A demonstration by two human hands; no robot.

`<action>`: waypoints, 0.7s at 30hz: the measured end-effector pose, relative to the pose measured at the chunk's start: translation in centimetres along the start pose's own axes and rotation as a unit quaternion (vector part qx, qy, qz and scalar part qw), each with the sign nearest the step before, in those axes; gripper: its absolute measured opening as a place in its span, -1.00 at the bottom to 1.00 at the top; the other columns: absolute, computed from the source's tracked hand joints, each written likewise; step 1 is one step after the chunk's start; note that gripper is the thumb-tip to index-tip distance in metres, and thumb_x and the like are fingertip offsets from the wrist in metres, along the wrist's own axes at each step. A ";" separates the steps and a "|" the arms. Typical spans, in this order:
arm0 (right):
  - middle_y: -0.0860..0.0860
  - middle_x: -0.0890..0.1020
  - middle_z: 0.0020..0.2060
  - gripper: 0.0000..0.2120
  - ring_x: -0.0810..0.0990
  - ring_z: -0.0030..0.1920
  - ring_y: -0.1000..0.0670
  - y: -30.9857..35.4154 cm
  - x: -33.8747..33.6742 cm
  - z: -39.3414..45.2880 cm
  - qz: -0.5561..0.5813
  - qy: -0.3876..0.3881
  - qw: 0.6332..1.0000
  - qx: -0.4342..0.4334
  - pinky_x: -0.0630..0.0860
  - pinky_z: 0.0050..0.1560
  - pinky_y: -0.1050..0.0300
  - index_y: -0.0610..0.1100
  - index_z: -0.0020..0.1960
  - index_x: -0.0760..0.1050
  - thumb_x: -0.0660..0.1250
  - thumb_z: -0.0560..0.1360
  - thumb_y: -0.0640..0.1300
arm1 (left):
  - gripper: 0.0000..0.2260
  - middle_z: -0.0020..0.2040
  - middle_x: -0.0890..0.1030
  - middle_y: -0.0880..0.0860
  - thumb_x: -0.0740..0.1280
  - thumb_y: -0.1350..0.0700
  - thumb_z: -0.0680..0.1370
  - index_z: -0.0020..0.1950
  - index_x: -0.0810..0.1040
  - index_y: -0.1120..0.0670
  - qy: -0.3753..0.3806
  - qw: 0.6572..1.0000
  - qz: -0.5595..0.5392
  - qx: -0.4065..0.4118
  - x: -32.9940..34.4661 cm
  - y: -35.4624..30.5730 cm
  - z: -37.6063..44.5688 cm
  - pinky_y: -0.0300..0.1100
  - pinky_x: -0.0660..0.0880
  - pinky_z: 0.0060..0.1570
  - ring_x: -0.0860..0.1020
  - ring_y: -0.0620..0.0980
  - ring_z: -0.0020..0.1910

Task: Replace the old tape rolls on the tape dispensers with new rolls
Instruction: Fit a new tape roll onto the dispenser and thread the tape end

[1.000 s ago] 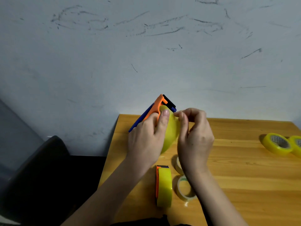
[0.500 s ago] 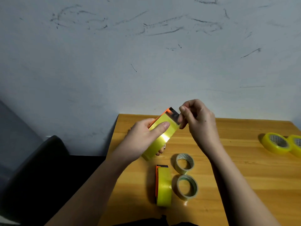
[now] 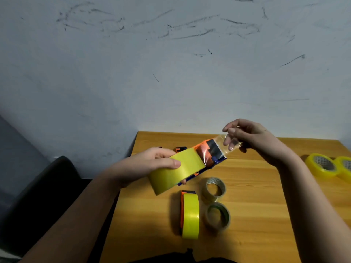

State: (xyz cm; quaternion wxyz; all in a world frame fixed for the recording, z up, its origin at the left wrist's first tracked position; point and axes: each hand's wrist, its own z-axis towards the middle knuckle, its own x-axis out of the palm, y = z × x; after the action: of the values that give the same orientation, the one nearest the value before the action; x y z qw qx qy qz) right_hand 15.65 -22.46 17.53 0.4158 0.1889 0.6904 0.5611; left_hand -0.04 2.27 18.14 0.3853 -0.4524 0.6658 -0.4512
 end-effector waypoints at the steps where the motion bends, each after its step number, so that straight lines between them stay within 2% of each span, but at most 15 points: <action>1: -0.11 0.68 -0.18 -0.84 0.54 -0.20 -0.07 -0.1 0.2 -0.2 0.002 -0.003 1.000 -0.004 0.39 -0.38 0.22 -0.15 0.09 0.52 0.22 0.60 -0.13 | -0.82 -0.11 0.71 0.07 0.33 0.09 0.49 0.04 0.59 0.14 0.008 1.000 0.008 -0.009 -0.1 0.1 0.0 -0.26 0.53 -0.09 0.66 -0.06 -0.11; 3: -0.10 0.68 -0.19 -0.85 0.56 -0.22 -0.07 -0.2 0.6 -0.6 0.023 -0.027 0.999 -0.018 0.38 -0.37 0.17 -0.14 0.11 0.50 0.20 0.61 -0.15 | -0.89 -0.24 0.70 0.02 0.28 0.15 0.49 -0.06 0.57 0.14 -0.030 0.999 -0.008 -0.009 0.1 0.2 0.1 -0.34 0.51 -0.13 0.65 -0.13 -0.20; 4: -0.10 0.68 -0.20 -0.86 0.58 -0.24 -0.05 -0.1 0.8 -0.8 0.035 -0.037 0.998 -0.028 0.37 -0.37 0.17 -0.14 0.12 0.48 0.18 0.62 -0.17 | -0.95 -0.36 0.66 -0.01 0.29 0.17 0.48 -0.17 0.53 0.11 -0.071 0.997 -0.024 -0.004 0.5 0.0 0.2 -0.44 0.47 -0.25 0.61 -0.18 -0.30; 6: -0.08 0.66 -0.22 -0.88 0.59 -0.29 0.00 -0.1 1.2 -1.2 0.052 -0.034 0.997 -0.049 0.35 -0.39 0.19 -0.15 0.12 0.42 0.15 0.63 -0.19 | -0.85 -0.51 0.57 0.02 0.30 0.17 0.50 -0.27 0.45 0.09 -0.142 0.988 -0.047 0.021 1.3 0.0 0.2 -0.40 0.42 -0.43 0.53 -0.15 -0.48; 8: -0.09 0.62 -0.23 -0.89 0.55 -0.31 0.03 0.0 1.4 -1.5 0.082 -0.006 0.994 -0.069 0.34 -0.41 0.22 -0.16 0.10 0.40 0.14 0.62 -0.18 | -0.76 -0.52 0.58 0.08 0.27 0.02 0.52 -0.27 0.49 0.14 -0.175 0.983 -0.044 0.027 1.5 0.1 0.4 -0.31 0.46 -0.45 0.52 -0.07 -0.53; 10: -0.12 0.57 -0.25 -0.87 0.50 -0.33 0.02 0.0 1.4 -1.7 0.124 0.023 0.988 -0.085 0.32 -0.42 0.21 -0.21 0.02 0.42 0.13 0.60 -0.19 | -0.65 -0.48 0.59 0.13 0.27 -0.16 0.41 -0.32 0.53 0.12 -0.184 0.982 -0.011 0.036 1.5 0.2 0.4 -0.27 0.48 -0.43 0.53 -0.03 -0.52; 13: -0.16 0.56 -0.29 -0.80 0.51 -0.38 0.01 0.1 1.9 -1.4 0.181 0.045 0.979 -0.086 0.30 -0.46 0.20 -0.27 -0.09 0.45 0.06 0.59 -0.29 | -0.64 -0.45 0.61 0.14 0.29 -0.19 0.35 -0.26 0.57 0.11 -0.186 0.982 -0.001 0.037 1.0 0.4 0.5 -0.23 0.49 -0.42 0.55 -0.02 -0.50; 16: -0.17 0.60 -0.31 -0.77 0.49 -0.42 -0.04 0.2 2.7 -1.0 0.233 0.047 0.967 -0.088 0.30 -0.49 0.24 -0.20 -0.20 0.50 0.10 0.47 -0.17 | -0.63 -0.43 0.63 0.13 0.30 -0.18 0.35 -0.19 0.60 0.13 -0.167 0.985 0.006 0.027 1.0 0.4 0.4 -0.25 0.51 -0.41 0.57 -0.04 -0.48; 18: -0.19 0.62 -0.31 -0.70 0.47 -0.45 -0.04 0.3 3.0 -0.8 0.280 0.063 0.954 -0.091 0.28 -0.49 0.25 -0.19 -0.24 0.52 0.26 0.41 0.06 | -0.65 -0.43 0.63 0.13 0.30 -0.17 0.37 -0.19 0.60 0.12 -0.164 0.986 0.003 0.023 0.8 0.3 0.2 -0.25 0.51 -0.42 0.57 -0.04 -0.48; 20: -0.16 0.61 -0.31 -0.55 0.47 -0.45 -0.01 0.4 3.1 -0.9 0.256 0.060 0.961 -0.079 0.31 -0.47 0.25 -0.19 -0.22 0.50 0.34 0.33 0.23 | -0.66 -0.43 0.63 0.13 0.30 -0.16 0.37 -0.21 0.60 0.11 -0.170 0.985 -0.003 0.025 0.8 0.3 0.1 -0.26 0.50 -0.44 0.57 -0.04 -0.49; 21: -0.12 0.60 -0.32 -0.57 0.48 -0.43 0.01 0.6 3.1 -1.0 0.220 0.042 0.972 -0.069 0.32 -0.46 0.24 -0.18 -0.21 0.48 0.38 0.32 0.21 | -0.66 -0.43 0.63 0.13 0.30 -0.16 0.37 -0.22 0.60 0.12 -0.174 0.984 -0.003 0.025 0.7 0.2 0.1 -0.27 0.49 -0.45 0.57 -0.05 -0.49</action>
State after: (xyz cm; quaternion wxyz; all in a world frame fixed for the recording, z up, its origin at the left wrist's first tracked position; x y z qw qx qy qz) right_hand 12.88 -20.64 16.96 0.2644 0.2832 0.6086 0.6925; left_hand -0.22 1.58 17.81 0.5051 -0.5160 0.5756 -0.3838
